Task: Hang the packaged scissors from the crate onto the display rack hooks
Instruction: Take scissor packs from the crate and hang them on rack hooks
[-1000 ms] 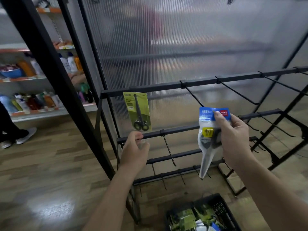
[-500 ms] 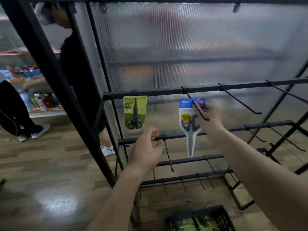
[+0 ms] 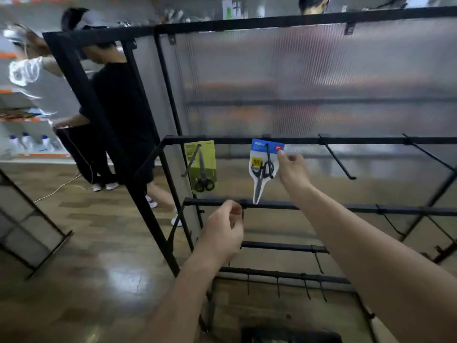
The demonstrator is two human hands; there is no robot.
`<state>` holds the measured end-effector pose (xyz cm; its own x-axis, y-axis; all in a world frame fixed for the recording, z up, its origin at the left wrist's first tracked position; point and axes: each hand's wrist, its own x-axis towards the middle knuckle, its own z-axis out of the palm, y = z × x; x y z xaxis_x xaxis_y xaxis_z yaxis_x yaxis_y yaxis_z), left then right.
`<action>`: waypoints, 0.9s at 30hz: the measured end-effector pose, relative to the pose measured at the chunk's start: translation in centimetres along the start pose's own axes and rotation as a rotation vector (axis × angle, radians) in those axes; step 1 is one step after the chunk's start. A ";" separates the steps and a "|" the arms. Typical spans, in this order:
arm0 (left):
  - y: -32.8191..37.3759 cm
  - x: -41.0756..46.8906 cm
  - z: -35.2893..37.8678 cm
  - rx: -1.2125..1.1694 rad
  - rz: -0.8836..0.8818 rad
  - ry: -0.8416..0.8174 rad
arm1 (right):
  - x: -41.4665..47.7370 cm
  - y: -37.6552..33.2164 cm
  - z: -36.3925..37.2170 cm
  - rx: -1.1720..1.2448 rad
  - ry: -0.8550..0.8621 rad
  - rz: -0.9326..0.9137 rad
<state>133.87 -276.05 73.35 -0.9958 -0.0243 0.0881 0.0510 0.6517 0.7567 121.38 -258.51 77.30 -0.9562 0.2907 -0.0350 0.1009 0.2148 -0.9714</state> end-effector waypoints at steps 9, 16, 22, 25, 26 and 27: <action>2.8 -5.5 4.3 0.420 -0.024 -0.103 | -11.3 4.5 -10.4 -0.662 -0.326 -0.384; 5.7 -7.1 8.6 0.678 0.182 -0.244 | -16.0 9.9 -17.0 -1.069 -0.332 -0.212; 5.8 -10.5 10.7 0.670 0.316 -0.304 | -21.9 14.0 -20.3 -1.082 -0.235 -0.081; 3.8 -12.8 10.3 0.688 0.308 -0.381 | -25.5 15.5 -20.3 -1.105 -0.213 0.026; 2.9 -13.5 10.0 0.693 0.303 -0.404 | -26.8 15.8 -20.1 -1.116 -0.219 0.057; 2.0 -14.2 9.6 0.697 0.300 -0.427 | -27.9 15.9 -19.7 -1.129 -0.225 0.085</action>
<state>147.36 -267.15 67.37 -0.8983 0.4179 -0.1361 0.3965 0.9042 0.1590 155.13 -244.79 67.43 -0.9504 0.1960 -0.2416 0.2474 0.9470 -0.2048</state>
